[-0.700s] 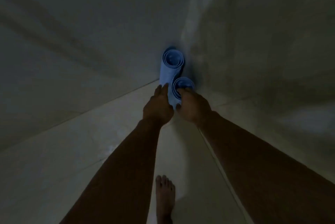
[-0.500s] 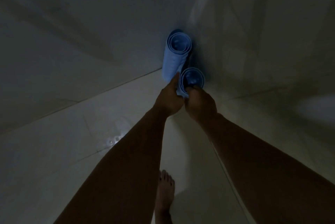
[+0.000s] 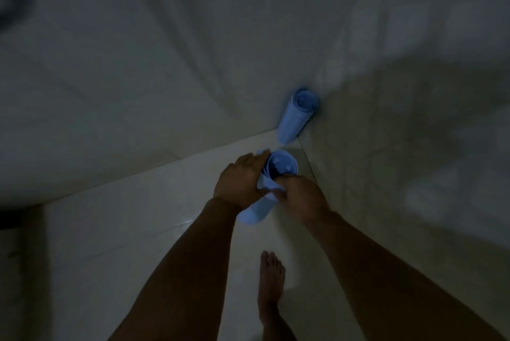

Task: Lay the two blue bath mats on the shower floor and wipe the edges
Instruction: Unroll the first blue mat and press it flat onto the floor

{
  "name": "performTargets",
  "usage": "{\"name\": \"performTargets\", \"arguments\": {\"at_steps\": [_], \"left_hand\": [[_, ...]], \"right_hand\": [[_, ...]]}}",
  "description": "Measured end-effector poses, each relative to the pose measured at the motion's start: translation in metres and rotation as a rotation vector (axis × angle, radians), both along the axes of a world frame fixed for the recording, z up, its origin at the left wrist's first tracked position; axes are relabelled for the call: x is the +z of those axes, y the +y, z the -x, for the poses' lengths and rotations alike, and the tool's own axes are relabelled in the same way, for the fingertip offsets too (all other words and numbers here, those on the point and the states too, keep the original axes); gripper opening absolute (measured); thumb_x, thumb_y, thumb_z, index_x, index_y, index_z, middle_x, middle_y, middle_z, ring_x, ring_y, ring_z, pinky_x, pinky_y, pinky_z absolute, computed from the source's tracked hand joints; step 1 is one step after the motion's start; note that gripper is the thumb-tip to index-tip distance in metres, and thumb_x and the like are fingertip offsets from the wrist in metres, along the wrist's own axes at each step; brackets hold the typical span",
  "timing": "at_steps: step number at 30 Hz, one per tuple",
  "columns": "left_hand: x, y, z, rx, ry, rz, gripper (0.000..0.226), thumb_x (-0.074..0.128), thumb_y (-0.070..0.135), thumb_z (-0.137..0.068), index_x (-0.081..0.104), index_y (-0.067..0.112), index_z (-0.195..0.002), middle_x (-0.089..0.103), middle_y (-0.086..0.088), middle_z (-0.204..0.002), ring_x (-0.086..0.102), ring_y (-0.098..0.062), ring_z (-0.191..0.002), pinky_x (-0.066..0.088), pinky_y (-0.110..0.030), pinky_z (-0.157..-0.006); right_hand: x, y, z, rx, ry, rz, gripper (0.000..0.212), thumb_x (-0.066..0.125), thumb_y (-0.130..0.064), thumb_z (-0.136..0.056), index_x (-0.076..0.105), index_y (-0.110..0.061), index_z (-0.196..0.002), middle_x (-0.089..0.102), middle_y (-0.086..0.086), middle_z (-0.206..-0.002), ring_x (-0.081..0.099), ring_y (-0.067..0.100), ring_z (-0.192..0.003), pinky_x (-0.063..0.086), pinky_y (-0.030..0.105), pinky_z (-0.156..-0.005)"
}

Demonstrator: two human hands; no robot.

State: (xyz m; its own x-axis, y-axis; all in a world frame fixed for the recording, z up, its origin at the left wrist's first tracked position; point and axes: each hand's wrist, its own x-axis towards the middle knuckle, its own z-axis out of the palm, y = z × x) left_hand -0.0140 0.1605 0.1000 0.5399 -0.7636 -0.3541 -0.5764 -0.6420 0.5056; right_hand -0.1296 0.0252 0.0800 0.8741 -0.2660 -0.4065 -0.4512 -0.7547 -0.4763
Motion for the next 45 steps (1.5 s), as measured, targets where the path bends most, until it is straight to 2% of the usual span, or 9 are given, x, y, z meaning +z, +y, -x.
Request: {"name": "performTargets", "arguments": {"at_steps": [5,8,13,21,25,30,36,41,45], "left_hand": [[0.163,0.091,0.001,-0.016,-0.206,-0.146,0.076,0.070,0.061,-0.084,0.053,0.016,-0.143,0.065,-0.009,-0.128,0.062,-0.031,-0.116,0.050,-0.041,-0.090],[0.267,0.146,0.019,-0.119,-0.290,-0.217,0.040,0.058,0.049,-0.096,0.069,0.015,-0.115,0.067,-0.010,-0.119,0.065,-0.033,-0.107,0.050,-0.039,-0.085],[0.407,0.239,0.055,-0.208,-0.398,-0.176,0.029,0.053,0.035,-0.100,0.073,0.017,-0.111,0.066,-0.012,-0.116,0.064,-0.035,-0.105,0.047,-0.036,-0.081],[0.561,0.342,0.092,-0.200,-0.651,-0.119,0.029,0.051,0.034,-0.101,0.073,0.020,-0.114,0.072,-0.011,-0.114,0.064,-0.034,-0.107,0.049,-0.037,-0.087],[0.613,0.376,0.104,-0.194,-0.748,-0.109,0.029,0.047,0.031,-0.103,0.071,0.018,-0.114,0.070,-0.014,-0.115,0.063,-0.036,-0.106,0.047,-0.038,-0.085],[0.653,0.405,0.110,-0.183,-0.866,-0.147,0.031,0.045,0.039,-0.104,0.067,0.029,-0.124,0.067,-0.012,-0.123,0.062,-0.036,-0.111,0.047,-0.040,-0.089],[0.670,0.430,0.111,-0.154,-0.881,-0.186,0.031,0.048,0.041,-0.103,0.069,0.033,-0.124,0.066,-0.010,-0.125,0.062,-0.036,-0.111,0.050,-0.041,-0.093],[0.658,0.457,0.092,-0.032,-0.802,-0.136,0.029,0.050,0.039,-0.103,0.070,0.029,-0.122,0.069,-0.011,-0.123,0.062,-0.036,-0.109,0.048,-0.039,-0.091],[0.636,0.469,0.077,0.029,-0.725,-0.064,0.028,0.052,0.040,-0.103,0.072,0.027,-0.119,0.071,-0.009,-0.120,0.063,-0.036,-0.107,0.051,-0.042,-0.092]], "right_hand": [[0.158,0.091,0.000,-0.080,-0.024,-0.016,0.021,0.054,-0.039,-0.099,0.063,-0.021,-0.091,0.071,0.005,-0.089,0.068,0.026,-0.084,0.054,0.037,-0.071],[0.259,0.150,0.011,-0.107,-0.068,0.036,0.028,0.057,-0.039,-0.096,0.062,-0.019,-0.114,0.070,0.008,-0.107,0.067,0.028,-0.098,0.055,0.041,-0.083],[0.395,0.235,0.043,0.041,-0.171,0.187,0.054,0.064,-0.028,-0.085,0.043,-0.027,-0.135,0.058,0.000,-0.128,0.061,0.026,-0.111,0.053,0.040,-0.084],[0.531,0.323,0.064,0.148,-0.278,0.659,0.037,0.063,-0.051,-0.085,0.069,-0.024,-0.110,0.057,0.005,-0.118,0.049,0.031,-0.116,0.039,0.045,-0.093],[0.585,0.345,0.072,0.215,-0.365,0.613,0.034,0.064,-0.056,-0.077,0.069,-0.025,-0.090,0.067,-0.002,-0.092,0.060,0.024,-0.097,0.038,0.043,-0.092],[0.613,0.357,0.083,0.236,-0.422,0.387,0.046,0.080,-0.057,-0.063,0.071,-0.024,-0.093,0.071,-0.004,-0.083,0.066,0.018,-0.076,0.055,0.036,-0.070],[0.585,0.342,0.103,0.126,-0.252,0.293,0.040,0.088,-0.050,-0.064,0.062,-0.024,-0.080,0.067,-0.001,-0.082,0.065,0.021,-0.077,0.052,0.033,-0.070],[0.523,0.317,0.131,0.072,-0.030,0.283,0.047,0.081,-0.039,-0.074,0.067,-0.008,-0.106,0.061,0.006,-0.095,0.065,0.026,-0.092,0.046,0.031,-0.073],[0.476,0.310,0.152,0.008,-0.003,0.192,0.016,0.068,-0.028,-0.088,0.065,-0.013,-0.091,0.065,0.008,-0.093,0.066,0.028,-0.095,0.047,0.031,-0.076]]}}
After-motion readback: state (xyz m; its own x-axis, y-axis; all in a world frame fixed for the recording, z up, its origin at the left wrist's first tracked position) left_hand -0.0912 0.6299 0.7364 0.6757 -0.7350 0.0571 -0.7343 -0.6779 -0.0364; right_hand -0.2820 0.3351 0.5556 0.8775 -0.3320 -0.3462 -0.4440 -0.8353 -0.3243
